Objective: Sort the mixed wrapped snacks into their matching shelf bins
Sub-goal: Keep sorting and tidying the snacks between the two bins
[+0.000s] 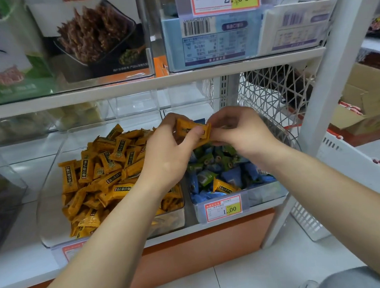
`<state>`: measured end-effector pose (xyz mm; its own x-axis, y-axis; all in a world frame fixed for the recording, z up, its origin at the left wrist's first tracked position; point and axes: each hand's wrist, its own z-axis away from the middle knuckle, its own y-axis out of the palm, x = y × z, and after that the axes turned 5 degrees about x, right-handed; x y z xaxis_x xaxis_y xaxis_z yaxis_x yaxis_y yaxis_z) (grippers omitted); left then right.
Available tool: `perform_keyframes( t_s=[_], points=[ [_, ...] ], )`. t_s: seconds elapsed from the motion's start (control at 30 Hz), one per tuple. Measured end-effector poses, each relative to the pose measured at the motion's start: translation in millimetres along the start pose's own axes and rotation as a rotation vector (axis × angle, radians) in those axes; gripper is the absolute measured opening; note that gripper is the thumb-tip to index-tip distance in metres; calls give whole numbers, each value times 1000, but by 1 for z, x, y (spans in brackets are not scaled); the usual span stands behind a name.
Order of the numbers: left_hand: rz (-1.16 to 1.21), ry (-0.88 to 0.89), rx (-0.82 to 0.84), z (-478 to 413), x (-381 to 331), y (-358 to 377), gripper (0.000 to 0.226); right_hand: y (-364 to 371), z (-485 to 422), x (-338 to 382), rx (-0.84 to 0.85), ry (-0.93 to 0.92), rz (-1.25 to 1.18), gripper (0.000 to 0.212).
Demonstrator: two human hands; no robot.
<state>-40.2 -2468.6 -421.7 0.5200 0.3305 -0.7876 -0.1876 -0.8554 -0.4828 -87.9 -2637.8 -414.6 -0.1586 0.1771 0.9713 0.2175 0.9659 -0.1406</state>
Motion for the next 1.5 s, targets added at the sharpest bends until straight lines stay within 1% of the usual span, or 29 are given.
perform_keyframes(
  t_s=[0.07, 0.13, 0.2, 0.23, 0.27, 0.33, 0.37, 0.4, 0.43, 0.47, 0.57, 0.7, 0.77, 0.8, 0.87, 0.93, 0.97, 1.03, 1.1, 1.17, 1.2, 1.23, 1.37, 1.43, 1.5],
  points=[
    [63, -32, 10, 1, -3, 0, 14, 5, 2, 1, -24, 29, -169, 14],
    [164, -55, 45, 3, -5, -5, 16, 5, 3, 0, 8, 50, -292, 14],
    [202, -46, 53, 3, -3, -13, 20, 2, 3, -4, 87, 73, -305, 12],
    [169, -26, 41, 3, 0, -17, 18, 0, 3, -7, 135, 96, -222, 12],
    [105, -8, 21, 3, 4, -23, 17, -3, 3, -12, 183, 109, -35, 12],
    [-58, 4, -23, 3, 15, -36, 19, -9, 4, -27, 311, 96, 503, 17],
    [-134, -1, -37, 4, 21, -44, 19, -11, 5, -35, 403, 100, 711, 22],
    [-206, -7, -42, 6, 28, -51, 19, -12, 6, -41, 494, 121, 840, 25],
    [-278, -15, -38, 7, 36, -57, 17, -12, 7, -46, 558, 153, 909, 27],
    [-346, -26, -22, 8, 43, -62, 17, -11, 8, -49, 587, 178, 944, 29],
    [-450, -115, 34, 11, 58, -71, 32, -10, 8, -51, 560, 196, 946, 23],
    [-641, -156, -53, 14, 61, -80, 43, -6, 8, -51, 590, 194, 950, 15],
    [-668, -182, -85, 17, 63, -86, 40, -7, 10, -47, 572, 175, 930, 12],
    [-653, -198, -86, 19, 66, -90, 39, -9, 10, -42, 527, 154, 909, 10],
    [-575, -249, -75, 22, 71, -98, 38, -12, 10, -29, 364, 72, 841, 7],
    [-488, -267, -83, 24, 73, -109, 44, -10, 10, -11, 177, -55, 740, 7],
    [-478, -250, -82, 25, 72, -113, 49, -5, 9, -1, 110, -117, 673, 8],
    [-502, -164, -7, 28, 68, -116, 58, 12, 6, 18, 61, -194, 520, 11],
    [-513, -74, 150, 33, 67, -112, 57, 35, 1, 30, 118, -195, 409, 12],
    [-570, -51, 285, 39, 72, -109, 56, 60, -9, 32, 212, -160, 447, 11],
    [-615, -62, 307, 41, 76, -111, 58, 72, -15, 29, 239, -138, 493, 9],
    [-656, -86, 295, 43, 79, -114, 59, 83, -22, 25, 247, -108, 535, 8],
    [-789, -184, 143, 47, 83, -128, 54, 119, -48, 9, 200, -14, 654, 8],
    [-805, -218, 107, 47, 80, -127, 53, 134, -57, 4, 206, -2, 741, 7],
    [-801, -225, 86, 45, 75, -125, 51, 146, -61, 0, 241, -32, 876, 7]
  ],
)
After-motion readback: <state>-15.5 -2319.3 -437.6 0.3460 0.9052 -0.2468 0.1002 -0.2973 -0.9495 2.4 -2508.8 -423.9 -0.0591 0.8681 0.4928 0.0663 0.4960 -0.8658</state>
